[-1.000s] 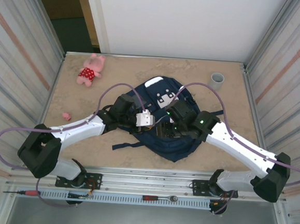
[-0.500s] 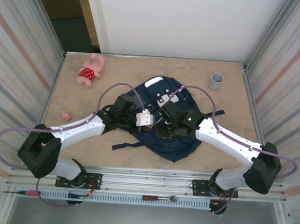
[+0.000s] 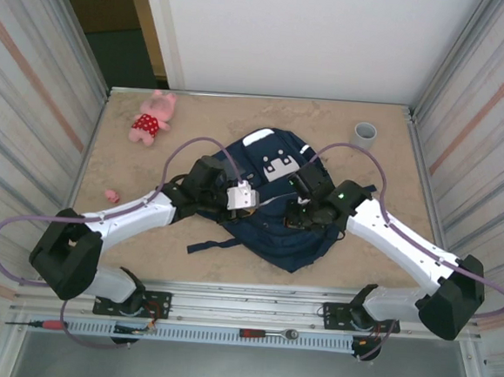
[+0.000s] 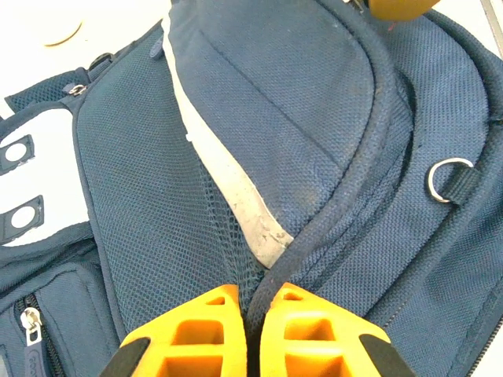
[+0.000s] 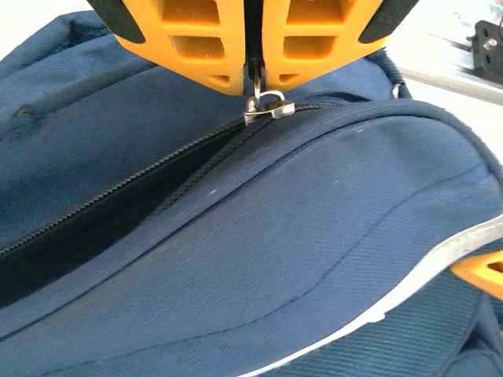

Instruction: Pack books, pencil case, and school supplies into a backpack

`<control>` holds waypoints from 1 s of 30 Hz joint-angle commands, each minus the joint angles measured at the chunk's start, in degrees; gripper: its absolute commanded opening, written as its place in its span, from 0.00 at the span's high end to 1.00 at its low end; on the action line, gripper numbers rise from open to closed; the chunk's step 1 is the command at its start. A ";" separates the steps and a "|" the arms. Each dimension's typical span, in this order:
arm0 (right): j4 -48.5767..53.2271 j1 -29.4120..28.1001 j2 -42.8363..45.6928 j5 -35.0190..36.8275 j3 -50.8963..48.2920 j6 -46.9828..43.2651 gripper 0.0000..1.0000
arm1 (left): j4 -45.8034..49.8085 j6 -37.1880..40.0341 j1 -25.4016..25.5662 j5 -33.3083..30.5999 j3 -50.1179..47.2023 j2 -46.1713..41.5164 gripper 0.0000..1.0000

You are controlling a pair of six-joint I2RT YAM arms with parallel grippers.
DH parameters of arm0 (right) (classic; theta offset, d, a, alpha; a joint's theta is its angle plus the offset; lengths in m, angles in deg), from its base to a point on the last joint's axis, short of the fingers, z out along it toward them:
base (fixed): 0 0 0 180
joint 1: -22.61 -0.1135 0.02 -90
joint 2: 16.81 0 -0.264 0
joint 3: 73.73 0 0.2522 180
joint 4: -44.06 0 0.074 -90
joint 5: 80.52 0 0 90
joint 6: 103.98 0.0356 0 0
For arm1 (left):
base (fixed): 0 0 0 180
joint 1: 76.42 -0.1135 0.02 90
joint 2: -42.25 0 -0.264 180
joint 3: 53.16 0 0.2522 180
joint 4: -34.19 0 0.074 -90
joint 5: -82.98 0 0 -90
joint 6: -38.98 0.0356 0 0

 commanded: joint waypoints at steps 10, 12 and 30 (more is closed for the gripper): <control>-1.25 3.58 2.58 -8.82 -3.73 -4.45 1.00 | 6.00 -19.08 -4.50 4.81 0.91 -10.20 0.63; -3.63 3.33 2.90 -9.11 -4.96 -3.69 1.00 | 7.75 -27.94 -5.26 4.19 1.03 -12.25 0.52; -15.58 -7.34 -2.01 -7.86 -5.92 3.14 1.00 | 8.42 -88.05 -15.19 6.57 0.86 2.96 0.48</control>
